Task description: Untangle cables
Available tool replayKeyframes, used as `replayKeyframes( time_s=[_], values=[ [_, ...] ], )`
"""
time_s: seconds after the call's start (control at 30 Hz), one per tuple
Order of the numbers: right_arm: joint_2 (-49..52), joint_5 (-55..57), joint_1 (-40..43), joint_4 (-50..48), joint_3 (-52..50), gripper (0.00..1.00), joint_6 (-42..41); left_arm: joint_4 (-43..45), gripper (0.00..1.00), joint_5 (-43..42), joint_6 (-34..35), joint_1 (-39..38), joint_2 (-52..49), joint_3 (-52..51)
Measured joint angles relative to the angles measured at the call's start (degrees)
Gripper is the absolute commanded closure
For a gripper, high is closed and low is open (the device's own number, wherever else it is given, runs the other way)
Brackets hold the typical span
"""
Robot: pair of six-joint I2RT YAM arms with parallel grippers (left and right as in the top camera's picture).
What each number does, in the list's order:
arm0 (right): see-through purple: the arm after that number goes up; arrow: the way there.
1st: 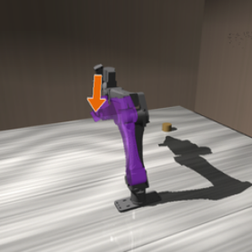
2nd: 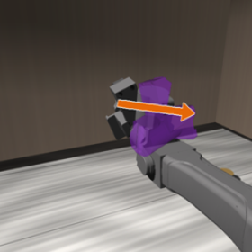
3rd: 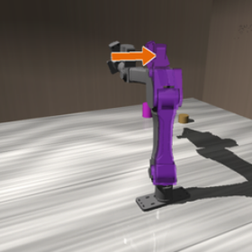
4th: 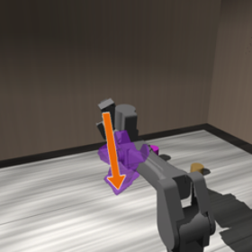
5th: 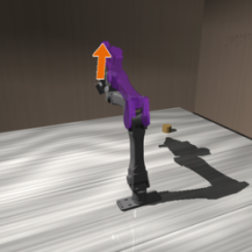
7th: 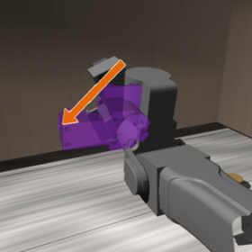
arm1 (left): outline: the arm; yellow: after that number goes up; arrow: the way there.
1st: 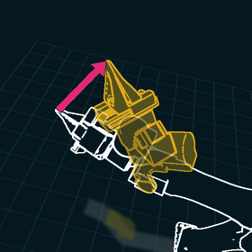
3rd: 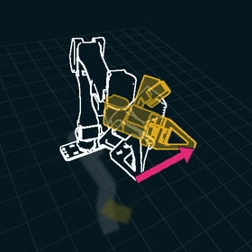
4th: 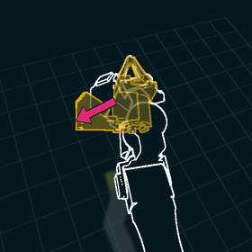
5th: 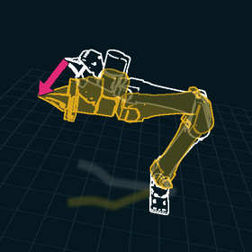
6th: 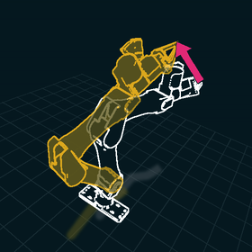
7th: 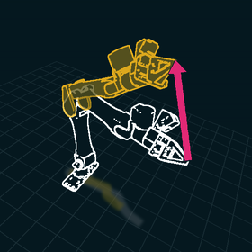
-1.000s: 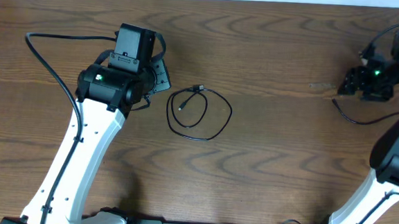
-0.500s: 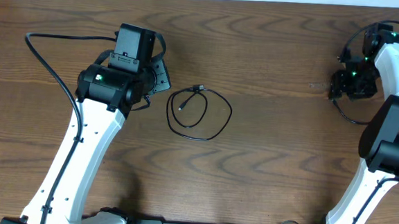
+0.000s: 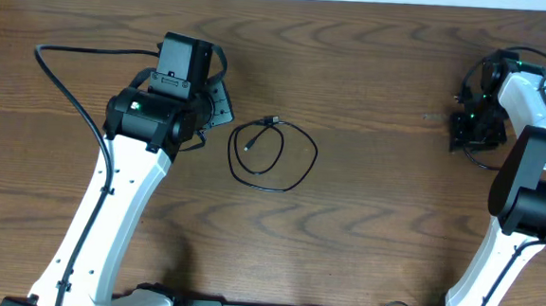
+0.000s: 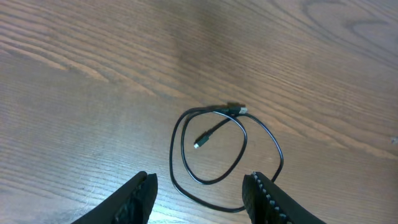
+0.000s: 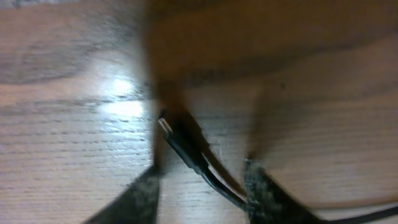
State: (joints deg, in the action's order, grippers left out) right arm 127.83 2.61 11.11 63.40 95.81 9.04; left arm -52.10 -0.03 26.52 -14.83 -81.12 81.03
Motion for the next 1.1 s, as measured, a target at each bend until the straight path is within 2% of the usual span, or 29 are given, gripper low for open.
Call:
replayKeyframes(
  time_s=[0.07,0.13,0.33,0.7,0.8,1.1],
  values=[
    [0.0,0.2,0.0,0.2,-0.1,0.89,-0.8,0.0,0.5,0.0,0.0,0.0,0.0,0.0],
    [-0.1,0.6,0.0,0.8,-0.2,0.99,-1.8,0.0,0.5,0.0,0.0,0.0,0.0,0.0],
    [-0.1,-0.9,0.0,3.0,-0.4,0.99,-4.3,0.0,0.5,0.0,0.0,0.0,0.0,0.0],
    [-1.5,-14.8,0.1,1.3,-1.3,0.99,-6.0,0.0,0.5,0.0,0.0,0.0,0.0,0.0],
    [-5.3,-17.0,0.8,-0.8,-1.6,0.99,-7.3,-0.1,0.5,0.0,0.0,0.0,0.0,0.0],
    [-26.3,-21.0,7.5,-8.8,-1.2,0.99,-16.3,-0.2,0.5,0.0,0.0,0.0,0.0,0.0]
  ],
)
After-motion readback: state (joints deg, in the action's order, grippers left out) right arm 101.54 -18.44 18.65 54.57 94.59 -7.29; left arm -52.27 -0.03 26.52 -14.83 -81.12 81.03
